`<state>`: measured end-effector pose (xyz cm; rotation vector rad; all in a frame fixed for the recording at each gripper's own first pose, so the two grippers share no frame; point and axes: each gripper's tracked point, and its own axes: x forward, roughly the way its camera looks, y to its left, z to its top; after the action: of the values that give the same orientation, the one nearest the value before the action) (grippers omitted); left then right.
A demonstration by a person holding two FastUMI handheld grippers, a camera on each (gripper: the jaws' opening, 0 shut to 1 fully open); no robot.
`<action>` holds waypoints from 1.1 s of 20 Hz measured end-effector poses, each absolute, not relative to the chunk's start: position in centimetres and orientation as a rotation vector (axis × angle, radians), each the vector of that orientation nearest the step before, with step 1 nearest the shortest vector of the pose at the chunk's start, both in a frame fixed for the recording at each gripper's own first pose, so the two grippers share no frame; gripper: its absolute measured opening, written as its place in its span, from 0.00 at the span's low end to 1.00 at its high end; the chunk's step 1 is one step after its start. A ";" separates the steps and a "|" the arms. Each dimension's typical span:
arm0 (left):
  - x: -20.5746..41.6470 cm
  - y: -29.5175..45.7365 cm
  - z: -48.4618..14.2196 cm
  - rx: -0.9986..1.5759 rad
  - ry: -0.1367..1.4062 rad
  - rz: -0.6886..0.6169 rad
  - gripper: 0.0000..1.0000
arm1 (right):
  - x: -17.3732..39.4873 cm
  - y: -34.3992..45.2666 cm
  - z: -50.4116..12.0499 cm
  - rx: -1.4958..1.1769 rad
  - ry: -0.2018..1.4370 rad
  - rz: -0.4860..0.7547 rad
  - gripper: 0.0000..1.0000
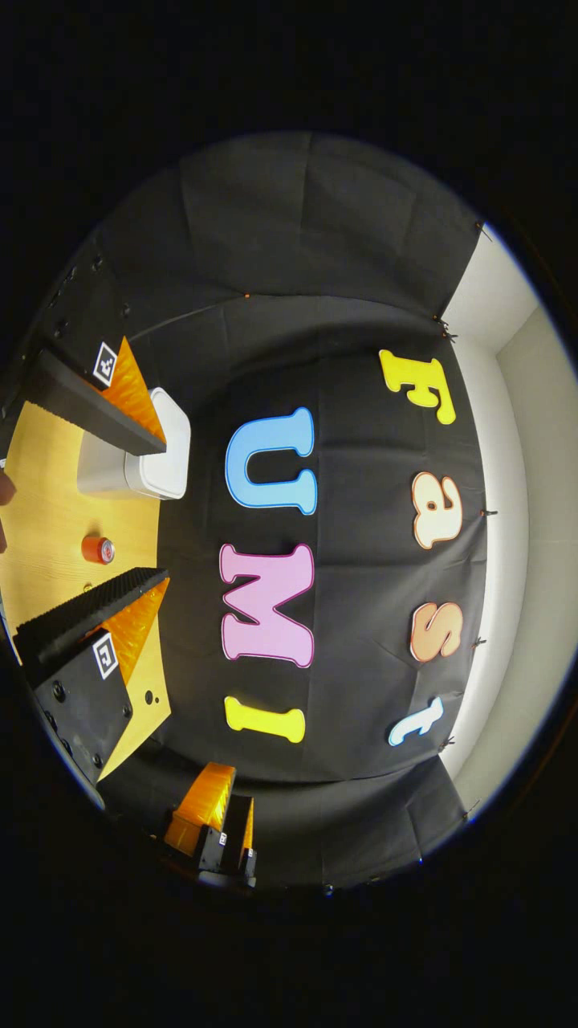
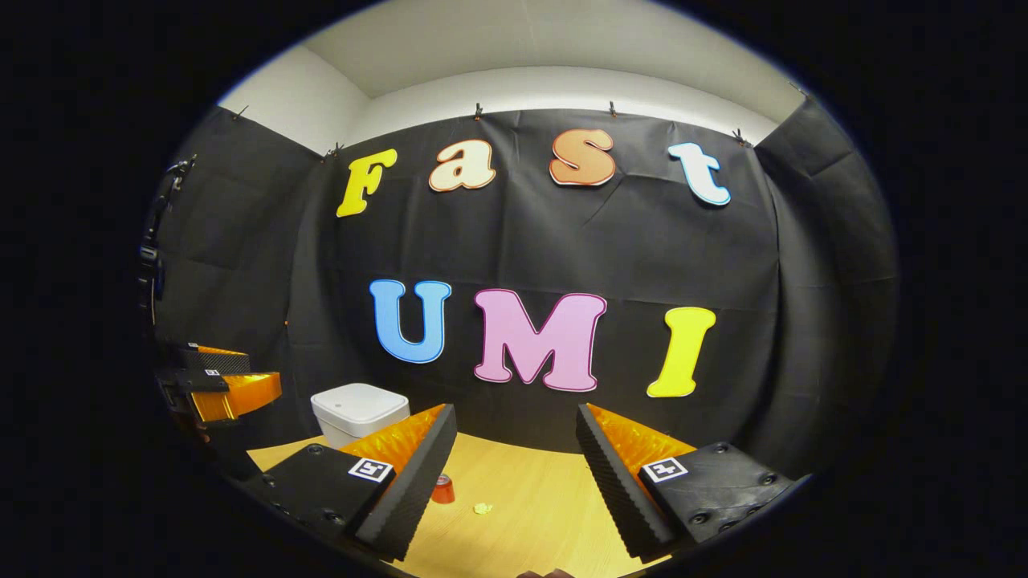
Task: Press the lid of the desktop garbage bin to open it, pick up the crumpled paper on the desktop and throw it into the bin, then pick up the pop can on the desktop and drop it into the bin, and finally close the garbage bin lid.
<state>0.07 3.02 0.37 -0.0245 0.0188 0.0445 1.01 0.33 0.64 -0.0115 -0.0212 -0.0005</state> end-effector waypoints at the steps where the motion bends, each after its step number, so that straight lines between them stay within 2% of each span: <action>1: 0.0 3.0 0.2 -0.031 0.020 0.046 0.95 | 1.1 0.5 0.8 -0.011 -0.026 0.003 0.96; 3: -0.3 2.8 -0.1 -0.047 0.021 0.041 0.95 | 1.2 0.8 1.0 -0.014 -0.034 0.006 0.96; 4: -0.4 2.8 -0.3 -0.050 0.021 0.037 0.95 | 1.2 1.0 1.1 -0.016 -0.035 0.010 0.99; 6: -0.5 2.9 -0.2 -0.038 0.019 0.040 0.95 | 1.3 1.3 1.0 -0.022 -0.037 0.015 0.96; 8: -0.4 3.4 0.3 -0.025 0.003 0.050 0.95 | 1.5 1.2 1.0 -0.033 -0.040 0.014 0.99; 9: -0.3 3.5 0.4 -0.029 0.003 0.050 0.95 | 1.5 1.2 1.0 -0.038 -0.039 0.013 0.96; 14: -0.1 4.2 -0.9 -0.048 0.016 0.060 0.95 | 1.4 1.5 0.4 -0.043 -0.029 0.013 0.96; 15: -0.1 4.1 -1.2 -0.053 0.027 0.054 0.95 | 1.4 1.4 0.4 -0.047 -0.032 0.010 0.93; 22: 0.0 5.3 -0.5 -0.043 -0.014 0.065 0.95 | 1.5 1.5 1.0 -0.015 -0.051 -0.003 0.96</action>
<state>0.03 5.31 -0.45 -0.0428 -0.0144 0.0646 1.47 1.47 0.99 -0.0152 -0.0513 -0.0029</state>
